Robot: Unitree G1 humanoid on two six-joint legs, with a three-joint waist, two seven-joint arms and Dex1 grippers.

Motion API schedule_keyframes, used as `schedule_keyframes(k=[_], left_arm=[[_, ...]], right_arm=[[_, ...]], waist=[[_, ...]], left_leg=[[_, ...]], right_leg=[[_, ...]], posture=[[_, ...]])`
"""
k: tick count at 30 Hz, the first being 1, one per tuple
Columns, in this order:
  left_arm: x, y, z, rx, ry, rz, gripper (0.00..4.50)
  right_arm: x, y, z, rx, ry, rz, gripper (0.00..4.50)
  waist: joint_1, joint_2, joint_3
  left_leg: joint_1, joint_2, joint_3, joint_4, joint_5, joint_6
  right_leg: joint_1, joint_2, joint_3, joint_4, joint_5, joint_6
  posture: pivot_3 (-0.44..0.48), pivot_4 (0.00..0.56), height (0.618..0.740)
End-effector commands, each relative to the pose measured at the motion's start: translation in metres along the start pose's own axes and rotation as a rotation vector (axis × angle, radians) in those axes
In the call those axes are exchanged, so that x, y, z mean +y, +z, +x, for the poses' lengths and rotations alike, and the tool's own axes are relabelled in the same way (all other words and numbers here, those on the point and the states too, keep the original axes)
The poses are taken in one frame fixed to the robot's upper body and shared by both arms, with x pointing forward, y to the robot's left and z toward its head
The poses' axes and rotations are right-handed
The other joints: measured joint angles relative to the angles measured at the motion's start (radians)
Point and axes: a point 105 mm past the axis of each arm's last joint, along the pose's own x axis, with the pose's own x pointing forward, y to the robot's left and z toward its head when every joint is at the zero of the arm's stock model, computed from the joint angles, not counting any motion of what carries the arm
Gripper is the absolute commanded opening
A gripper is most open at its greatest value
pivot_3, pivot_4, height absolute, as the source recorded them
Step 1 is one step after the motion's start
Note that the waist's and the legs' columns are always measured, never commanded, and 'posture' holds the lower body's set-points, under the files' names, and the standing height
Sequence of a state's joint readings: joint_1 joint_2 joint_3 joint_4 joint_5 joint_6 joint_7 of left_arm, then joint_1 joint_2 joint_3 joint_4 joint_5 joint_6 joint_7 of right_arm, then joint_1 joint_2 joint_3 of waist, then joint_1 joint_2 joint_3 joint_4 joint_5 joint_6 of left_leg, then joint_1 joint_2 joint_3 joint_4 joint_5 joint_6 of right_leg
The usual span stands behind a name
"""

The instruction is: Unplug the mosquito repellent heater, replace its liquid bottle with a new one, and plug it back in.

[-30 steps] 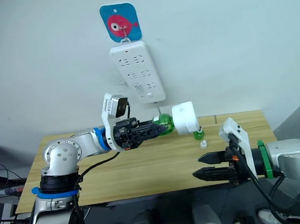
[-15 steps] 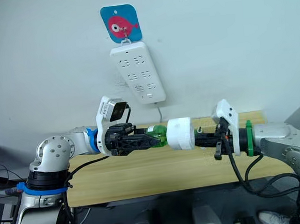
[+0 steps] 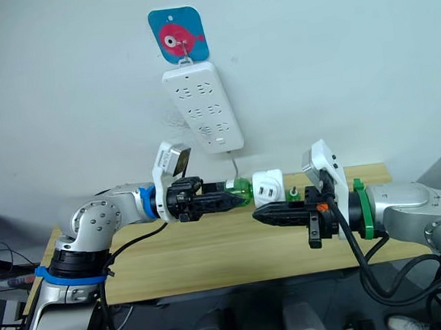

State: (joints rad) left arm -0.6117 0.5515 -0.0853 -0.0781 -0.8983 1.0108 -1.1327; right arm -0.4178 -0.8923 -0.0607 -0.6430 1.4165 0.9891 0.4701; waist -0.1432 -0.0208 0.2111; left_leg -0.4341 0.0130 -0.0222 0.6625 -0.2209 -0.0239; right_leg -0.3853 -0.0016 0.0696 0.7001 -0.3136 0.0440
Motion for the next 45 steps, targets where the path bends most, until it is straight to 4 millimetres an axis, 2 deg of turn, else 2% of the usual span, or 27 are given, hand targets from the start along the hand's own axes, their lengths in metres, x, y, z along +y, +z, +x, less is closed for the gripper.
schedule_keyframes(k=[1, 8, 16, 19, 26, 30, 34, 37, 45], left_arm=[[-0.01, 0.0, 0.001, 0.049, -0.043, 0.113, 2.3], [-0.023, -0.009, 0.0, 0.127, -0.124, 0.165, 2.3], [-0.034, 0.001, -0.001, 0.081, -0.187, 0.116, 2.3], [-0.035, 0.009, -0.002, 0.034, -0.195, 0.081, 2.3], [-0.032, 0.023, -0.002, -0.056, -0.178, 0.021, 2.3], [-0.018, 0.024, -0.002, -0.076, -0.094, 0.041, 2.3], [-0.01, 0.02, -0.001, -0.054, -0.045, 0.082, 2.3], [-0.006, 0.014, 0.002, -0.032, -0.029, 0.11, 2.3], [-0.01, 0.005, 0.003, 0.018, -0.055, 0.147, 2.3]], right_arm=[[0.001, 0.014, -0.002, -0.05, -0.005, -0.008, 0.0], [-0.015, 0.021, -0.002, -0.08, -0.048, 0.041, 0.0], [-0.035, 0.009, -0.004, -0.053, -0.128, 0.082, 0.0], [-0.039, -0.006, -0.006, -0.005, -0.151, 0.109, 0.0], [-0.019, -0.033, -0.002, 0.109, -0.086, 0.135, 0.0], [0.002, -0.024, -0.001, 0.089, 0.009, 0.129, 0.0], [0.01, -0.014, -0.002, 0.06, 0.043, 0.13, 0.0], [0.012, -0.003, -0.001, 0.006, 0.055, 0.142, 0.0], [0.005, 0.004, 0.003, -0.051, 0.019, 0.179, 0.0]], waist=[[-0.001, 0.0, 0.0], [0.0, 0.0, 0.0], [0.0, 0.0, 0.0], [0.002, 0.0, 0.0], [0.001, 0.0, 0.0], [0.001, 0.0, 0.0], [0.001, 0.0, 0.0], [0.0, 0.0, 0.0], [0.0, 0.0, 0.0]], left_leg=[[0.0, 0.0, 0.0, 0.0, 0.0, 0.0], [0.0, 0.0, 0.0, 0.0, 0.0, 0.0], [0.0, 0.0, 0.0, 0.0, 0.0, 0.0], [0.0, 0.0, 0.0, 0.0, 0.0, 0.0], [0.0, 0.0, 0.0, 0.0, 0.0, 0.0], [0.0, 0.0, 0.0, 0.0, 0.0, 0.0], [0.0, 0.0, 0.0, 0.0, 0.0, 0.0], [0.0, 0.0, 0.0, 0.0, 0.0, 0.0], [0.0, 0.0, 0.0, 0.0, 0.0, 0.0]], right_leg=[[0.0, 0.0, 0.0, 0.0, 0.0, 0.0], [0.0, 0.0, 0.0, 0.0, 0.0, 0.0], [0.0, 0.0, 0.0, 0.0, 0.0, 0.0], [0.0, 0.0, 0.0, 0.0, 0.0, 0.0], [0.0, 0.0, 0.0, 0.0, 0.0, 0.0], [0.0, 0.0, 0.0, 0.0, 0.0, 0.0], [0.0, 0.0, 0.0, 0.0, 0.0, 0.0], [0.0, 0.0, 0.0, 0.0, 0.0, 0.0], [0.0, 0.0, 0.0, 0.0, 0.0, 0.0]], posture=[[-0.237, 0.147, 0.74], [-0.226, 0.152, 0.74], [-0.226, 0.153, 0.74], [-0.226, 0.154, 0.74], [-0.226, 0.156, 0.74], [-0.228, 0.159, 0.74], [-0.231, 0.159, 0.74], [-0.235, 0.158, 0.74], [-0.23, 0.157, 0.74]])
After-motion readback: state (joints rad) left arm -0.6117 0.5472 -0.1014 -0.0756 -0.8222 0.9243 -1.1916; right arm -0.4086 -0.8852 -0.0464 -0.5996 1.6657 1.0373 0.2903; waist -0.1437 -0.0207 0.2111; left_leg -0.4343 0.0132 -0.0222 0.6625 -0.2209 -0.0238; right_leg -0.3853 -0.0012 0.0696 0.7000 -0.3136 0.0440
